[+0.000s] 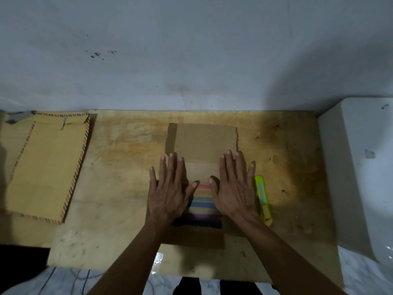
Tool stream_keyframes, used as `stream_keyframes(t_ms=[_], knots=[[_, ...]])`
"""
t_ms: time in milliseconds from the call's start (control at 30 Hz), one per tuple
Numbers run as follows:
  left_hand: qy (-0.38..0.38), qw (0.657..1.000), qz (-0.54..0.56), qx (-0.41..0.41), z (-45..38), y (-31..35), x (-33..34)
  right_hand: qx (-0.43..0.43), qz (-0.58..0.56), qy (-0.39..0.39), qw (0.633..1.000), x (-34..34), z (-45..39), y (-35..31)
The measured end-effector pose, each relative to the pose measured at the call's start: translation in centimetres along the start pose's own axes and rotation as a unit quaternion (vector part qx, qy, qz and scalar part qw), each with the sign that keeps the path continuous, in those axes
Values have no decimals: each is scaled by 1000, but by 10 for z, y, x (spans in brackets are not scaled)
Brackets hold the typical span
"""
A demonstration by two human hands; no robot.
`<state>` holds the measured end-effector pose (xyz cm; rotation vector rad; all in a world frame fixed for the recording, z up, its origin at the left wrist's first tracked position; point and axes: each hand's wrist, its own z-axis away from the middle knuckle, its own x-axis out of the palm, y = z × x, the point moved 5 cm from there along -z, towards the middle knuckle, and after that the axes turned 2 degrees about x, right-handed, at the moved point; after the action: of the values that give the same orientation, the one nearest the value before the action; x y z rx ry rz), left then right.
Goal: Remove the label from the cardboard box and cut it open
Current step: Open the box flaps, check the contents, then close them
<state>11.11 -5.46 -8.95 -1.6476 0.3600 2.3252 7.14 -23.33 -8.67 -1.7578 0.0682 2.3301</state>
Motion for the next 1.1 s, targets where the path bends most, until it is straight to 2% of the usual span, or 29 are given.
stream_keyframes(t_ms=[100, 267, 400, 467, 600, 733, 900, 1100], knots=[[-13, 1000, 18, -14, 11, -1, 9, 8, -22, -17, 1000, 9, 18, -8], [-25, 987, 155, -22, 11, -12, 26, 12, -61, -11, 998, 38, 30, 5], [30, 993, 111, 31, 38, -8, 20, 11, -47, 6, 999, 36, 33, 5], [46, 992, 112, 30, 56, -3, 22, 19, -61, 28, 998, 29, 46, -4], [33, 993, 113, -14, 80, -4, 43, 25, -88, 47, 995, 39, 85, -27], [13, 993, 117, 3, 83, -8, 58, 30, -65, 68, 995, 66, 101, -26], [37, 987, 157, 26, 86, -14, 55, 20, -86, 101, 991, 68, 103, -26], [35, 986, 142, 86, 95, -27, 54, -63, -138, 94, 984, 61, 123, -15]])
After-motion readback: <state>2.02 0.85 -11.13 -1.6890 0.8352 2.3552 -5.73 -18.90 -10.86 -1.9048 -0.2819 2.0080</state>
